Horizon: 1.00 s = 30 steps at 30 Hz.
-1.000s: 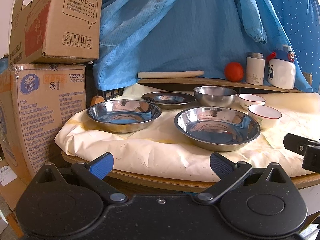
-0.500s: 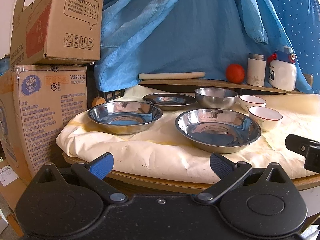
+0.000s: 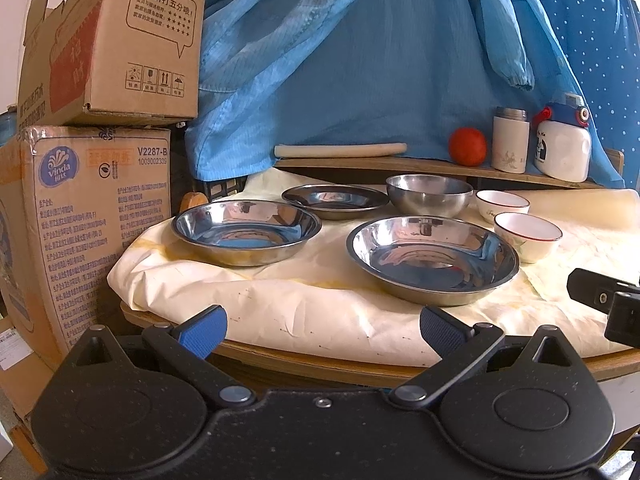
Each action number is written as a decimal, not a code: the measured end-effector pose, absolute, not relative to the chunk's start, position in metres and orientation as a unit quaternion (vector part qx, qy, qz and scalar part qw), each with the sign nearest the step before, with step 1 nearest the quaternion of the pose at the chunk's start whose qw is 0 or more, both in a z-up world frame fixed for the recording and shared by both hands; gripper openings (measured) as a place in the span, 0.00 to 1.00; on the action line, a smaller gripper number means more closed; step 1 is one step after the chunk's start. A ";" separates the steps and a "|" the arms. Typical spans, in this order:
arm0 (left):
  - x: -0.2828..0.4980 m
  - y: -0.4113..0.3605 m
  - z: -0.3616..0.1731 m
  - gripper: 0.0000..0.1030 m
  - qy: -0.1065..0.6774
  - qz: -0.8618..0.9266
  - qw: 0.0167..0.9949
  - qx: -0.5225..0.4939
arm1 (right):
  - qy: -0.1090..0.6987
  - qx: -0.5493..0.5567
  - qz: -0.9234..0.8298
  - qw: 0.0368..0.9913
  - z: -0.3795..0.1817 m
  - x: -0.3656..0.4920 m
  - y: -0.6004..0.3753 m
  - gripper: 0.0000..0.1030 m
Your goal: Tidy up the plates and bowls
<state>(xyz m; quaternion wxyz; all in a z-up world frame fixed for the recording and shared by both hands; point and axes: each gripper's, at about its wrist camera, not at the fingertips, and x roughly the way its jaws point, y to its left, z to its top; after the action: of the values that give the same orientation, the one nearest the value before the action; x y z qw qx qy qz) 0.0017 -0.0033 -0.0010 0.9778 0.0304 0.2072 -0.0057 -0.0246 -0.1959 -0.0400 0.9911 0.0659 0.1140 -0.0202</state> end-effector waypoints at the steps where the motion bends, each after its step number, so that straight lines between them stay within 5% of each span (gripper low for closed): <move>1: 0.002 -0.004 -0.001 0.99 0.207 -0.006 0.978 0.030 | 0.114 0.066 -0.020 0.991 -0.040 -0.024 -0.196 1.00; 30: 0.030 0.033 0.018 0.99 0.179 0.048 0.983 0.003 | 0.121 0.067 -0.022 0.990 -0.040 -0.007 -0.195 1.00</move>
<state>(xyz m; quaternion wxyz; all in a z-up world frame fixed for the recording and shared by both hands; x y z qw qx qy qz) 0.0295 0.0325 0.0184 0.9827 0.0030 0.1788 0.0480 -0.0075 -0.1949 -0.0402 0.9901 0.0672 0.1214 -0.0218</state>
